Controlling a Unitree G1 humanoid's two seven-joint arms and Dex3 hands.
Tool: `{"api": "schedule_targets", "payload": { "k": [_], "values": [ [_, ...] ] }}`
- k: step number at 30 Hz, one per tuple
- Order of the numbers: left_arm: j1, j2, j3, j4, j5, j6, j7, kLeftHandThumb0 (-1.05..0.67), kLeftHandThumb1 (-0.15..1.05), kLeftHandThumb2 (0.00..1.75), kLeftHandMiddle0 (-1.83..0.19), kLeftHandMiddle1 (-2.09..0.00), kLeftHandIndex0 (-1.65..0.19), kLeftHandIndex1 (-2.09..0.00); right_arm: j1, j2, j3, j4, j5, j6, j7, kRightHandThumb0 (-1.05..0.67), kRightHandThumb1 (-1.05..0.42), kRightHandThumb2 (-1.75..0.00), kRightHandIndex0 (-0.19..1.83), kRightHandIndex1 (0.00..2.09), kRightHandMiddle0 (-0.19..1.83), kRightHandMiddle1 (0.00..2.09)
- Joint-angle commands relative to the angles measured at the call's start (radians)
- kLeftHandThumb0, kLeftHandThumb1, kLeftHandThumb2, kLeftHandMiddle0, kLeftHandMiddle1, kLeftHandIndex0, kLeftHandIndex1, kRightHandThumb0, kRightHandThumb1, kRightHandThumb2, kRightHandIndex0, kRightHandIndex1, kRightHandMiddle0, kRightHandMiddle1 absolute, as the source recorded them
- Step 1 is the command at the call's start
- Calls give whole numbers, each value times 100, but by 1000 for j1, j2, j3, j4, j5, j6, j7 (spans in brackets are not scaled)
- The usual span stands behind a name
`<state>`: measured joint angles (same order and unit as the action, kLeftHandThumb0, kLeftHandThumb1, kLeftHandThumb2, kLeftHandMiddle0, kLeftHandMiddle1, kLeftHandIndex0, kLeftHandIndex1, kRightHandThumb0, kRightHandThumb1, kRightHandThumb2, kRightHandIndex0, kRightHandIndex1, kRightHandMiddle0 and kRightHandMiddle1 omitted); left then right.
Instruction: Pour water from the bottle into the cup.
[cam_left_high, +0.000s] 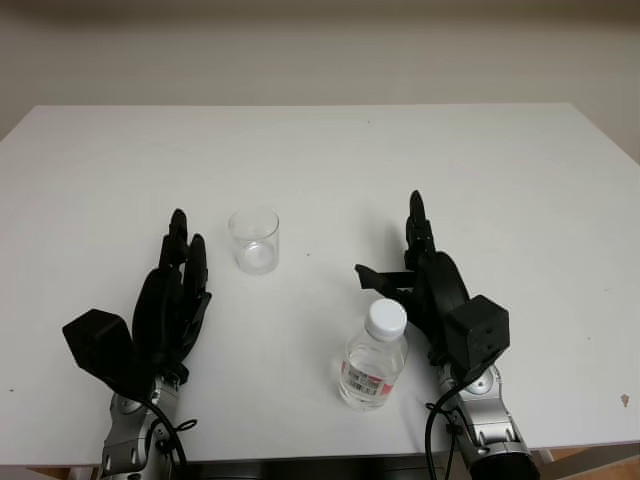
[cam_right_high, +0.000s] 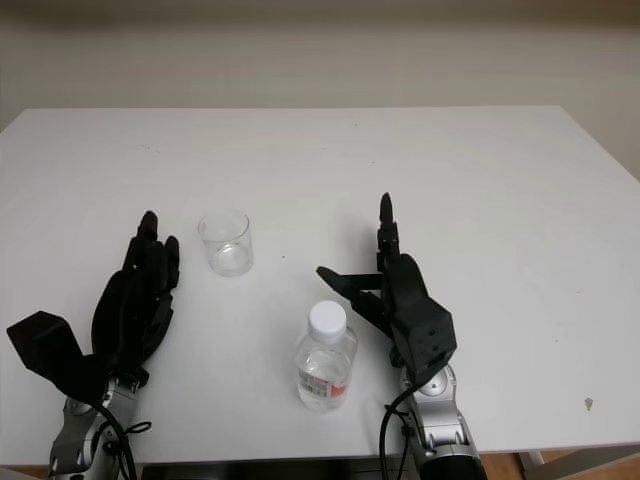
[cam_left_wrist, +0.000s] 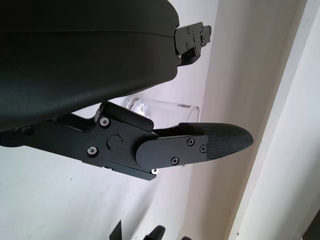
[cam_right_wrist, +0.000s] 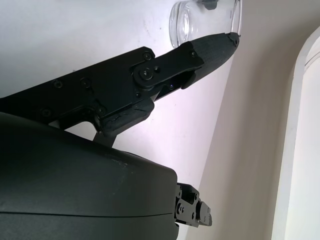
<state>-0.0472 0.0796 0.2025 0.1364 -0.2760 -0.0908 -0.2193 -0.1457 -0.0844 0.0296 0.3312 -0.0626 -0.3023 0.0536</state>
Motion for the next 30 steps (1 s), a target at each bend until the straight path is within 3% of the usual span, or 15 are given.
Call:
{"api": "schedule_targets", "payload": {
  "k": [1,10,15,25,30],
  "values": [
    [9,18,19,8,-4,-2,4,-77,105,48,18,-5,16,-6,19,1,1,-19,-2,2,0,-86,-97,-5,-19,0,-19,0],
    [-55,58,59,21,-16,18,7,-76,105,44,14,-6,15,-6,15,-8,4,-3,-6,1,13,-84,-99,-6,-19,0,-19,0],
    [-72,71,66,50,-22,10,-12,-75,105,44,15,-5,16,-5,11,-24,-37,-50,84,60,74,-81,-101,-7,-19,0,-19,0],
    [-83,56,55,87,-15,-13,-10,-75,105,45,16,-5,14,-6,66,-215,-201,-276,309,167,306,-92,-101,-5,-19,0,-19,0],
    [-85,51,50,92,-16,-13,-10,-75,105,45,16,-5,14,-6,168,-309,-266,-445,385,278,388,-98,-101,-6,-19,0,-19,0]
  ]
}}
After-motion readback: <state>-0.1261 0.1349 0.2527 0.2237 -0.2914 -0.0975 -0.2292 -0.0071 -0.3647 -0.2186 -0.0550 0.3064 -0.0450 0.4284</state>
